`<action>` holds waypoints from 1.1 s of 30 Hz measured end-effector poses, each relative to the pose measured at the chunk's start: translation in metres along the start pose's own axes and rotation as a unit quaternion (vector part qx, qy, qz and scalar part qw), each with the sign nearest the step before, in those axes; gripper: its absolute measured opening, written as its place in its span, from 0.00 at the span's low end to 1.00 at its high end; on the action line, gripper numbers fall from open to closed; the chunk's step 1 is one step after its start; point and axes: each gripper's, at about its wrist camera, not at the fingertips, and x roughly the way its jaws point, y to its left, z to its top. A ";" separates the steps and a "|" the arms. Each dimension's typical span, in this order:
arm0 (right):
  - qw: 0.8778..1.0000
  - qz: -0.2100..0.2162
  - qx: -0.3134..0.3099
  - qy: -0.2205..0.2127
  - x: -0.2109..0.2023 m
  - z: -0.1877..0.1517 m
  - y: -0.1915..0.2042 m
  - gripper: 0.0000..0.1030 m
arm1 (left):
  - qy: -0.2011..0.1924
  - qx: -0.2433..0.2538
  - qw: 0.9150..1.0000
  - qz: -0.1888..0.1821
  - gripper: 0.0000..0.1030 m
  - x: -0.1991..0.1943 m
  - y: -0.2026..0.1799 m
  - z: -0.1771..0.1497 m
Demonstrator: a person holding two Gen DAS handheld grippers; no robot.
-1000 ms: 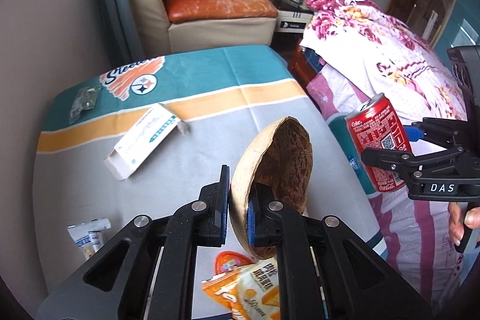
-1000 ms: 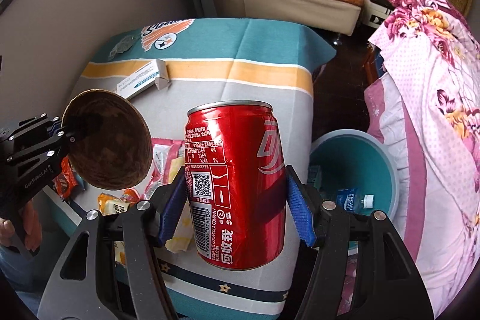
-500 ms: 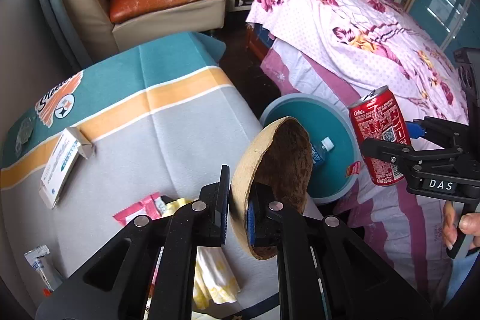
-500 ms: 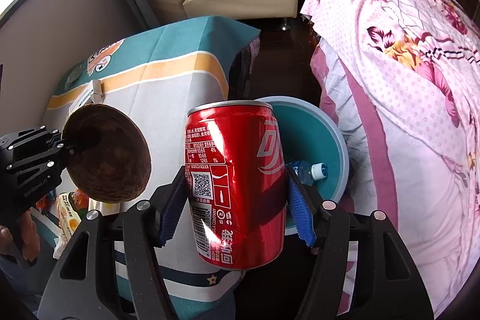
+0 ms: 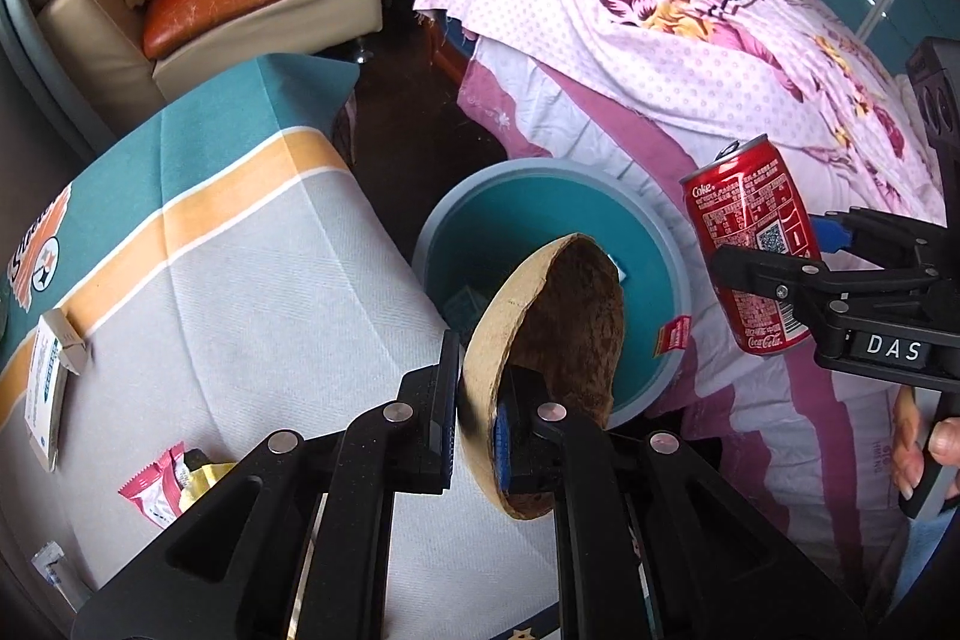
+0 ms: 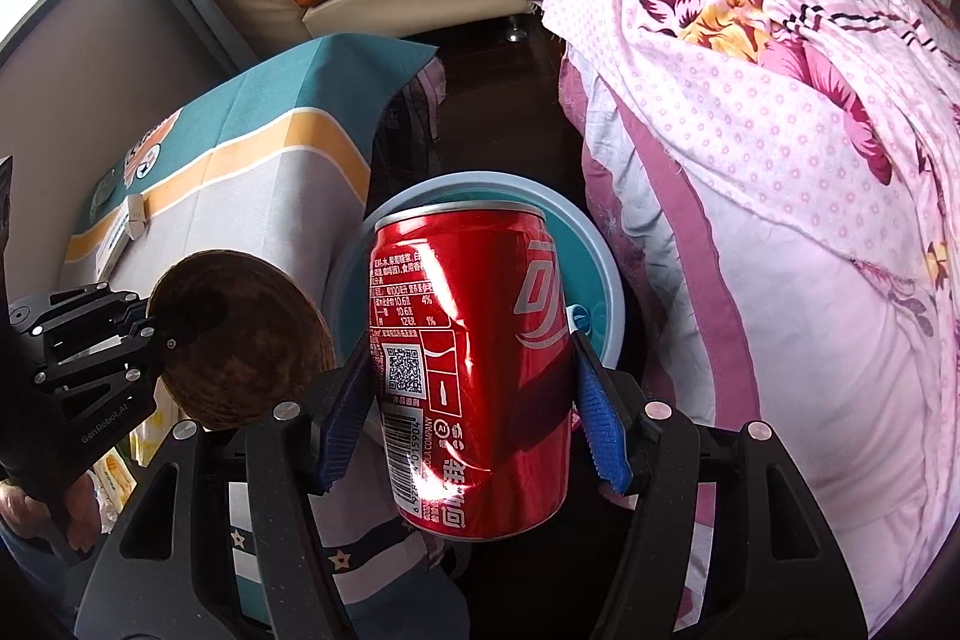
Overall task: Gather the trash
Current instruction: 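Carry the bowl and can over the teal bin and open the left gripper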
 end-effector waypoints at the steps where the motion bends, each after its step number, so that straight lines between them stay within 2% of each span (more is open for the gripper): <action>1: 1.000 -0.001 0.001 0.001 0.002 0.000 -0.002 0.58 | 0.002 0.001 1.000 -0.001 0.10 0.004 -0.002 0.002; 23: 0.999 -0.023 0.019 0.032 0.038 0.015 -0.026 0.58 | 0.050 0.001 0.999 -0.020 0.13 0.074 -0.013 0.021; 30: 0.999 -0.025 0.018 0.039 0.044 0.019 -0.025 0.58 | 0.035 -0.007 0.999 -0.027 0.32 0.065 -0.007 0.023; 32: 0.999 -0.025 0.017 0.041 0.046 0.020 -0.024 0.58 | 0.028 -0.013 0.999 -0.031 0.42 0.059 -0.004 0.022; 33: 0.999 -0.025 0.016 0.041 0.047 0.021 -0.023 0.58 | 0.024 -0.015 0.999 -0.032 0.44 0.056 -0.003 0.021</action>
